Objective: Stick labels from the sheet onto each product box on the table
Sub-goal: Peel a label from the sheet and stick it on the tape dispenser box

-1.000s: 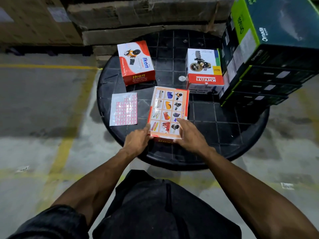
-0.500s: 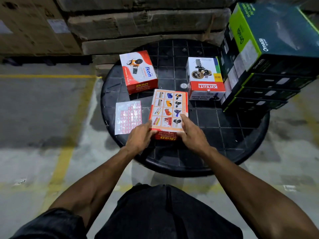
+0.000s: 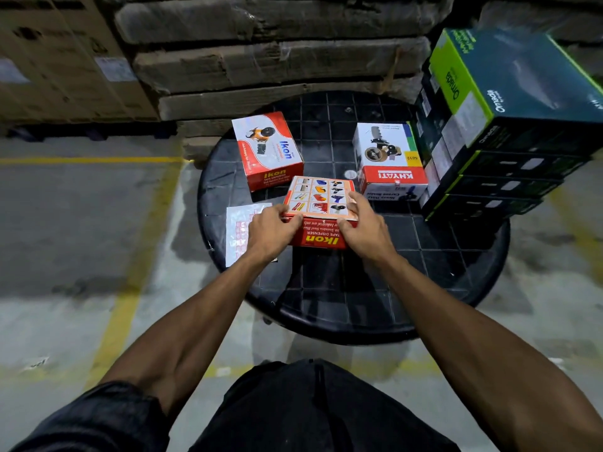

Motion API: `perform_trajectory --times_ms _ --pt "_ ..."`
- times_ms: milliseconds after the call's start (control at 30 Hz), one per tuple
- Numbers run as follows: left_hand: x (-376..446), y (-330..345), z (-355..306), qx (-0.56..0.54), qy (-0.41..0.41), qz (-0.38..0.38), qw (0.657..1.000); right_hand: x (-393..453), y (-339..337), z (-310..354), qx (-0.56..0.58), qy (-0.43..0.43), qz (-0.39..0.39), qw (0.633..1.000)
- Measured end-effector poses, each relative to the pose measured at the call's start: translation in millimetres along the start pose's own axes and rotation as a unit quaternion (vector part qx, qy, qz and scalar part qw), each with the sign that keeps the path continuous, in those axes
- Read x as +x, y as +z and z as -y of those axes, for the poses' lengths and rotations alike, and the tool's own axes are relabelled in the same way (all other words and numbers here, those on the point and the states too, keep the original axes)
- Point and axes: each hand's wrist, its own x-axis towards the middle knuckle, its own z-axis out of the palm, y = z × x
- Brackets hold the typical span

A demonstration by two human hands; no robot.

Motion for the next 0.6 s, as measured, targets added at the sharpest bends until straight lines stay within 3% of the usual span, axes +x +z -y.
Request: perform_trajectory --times_ms 267,400,500,600 --pt "1.5 -5.2 -2.1 -0.010 0.013 -0.010 1.000 3.8 1.2 7.4 0.012 0.019 -0.014 1.000" --pt "-6.5 -6.2 0.7 -0.016 0.111 -0.001 0.994 4.5 -0.4 9.7 0.017 0.014 -0.037 0.999" --pt "-8.0 -3.1 11.6 0.052 0.206 0.011 0.977 7.6 -4.9 13.2 0.024 0.011 -0.043 0.999" --pt "-3.8 -2.1 18.8 0.103 0.237 0.023 0.966 9.5 -8.4 16.4 0.009 0.010 -0.041 0.999"
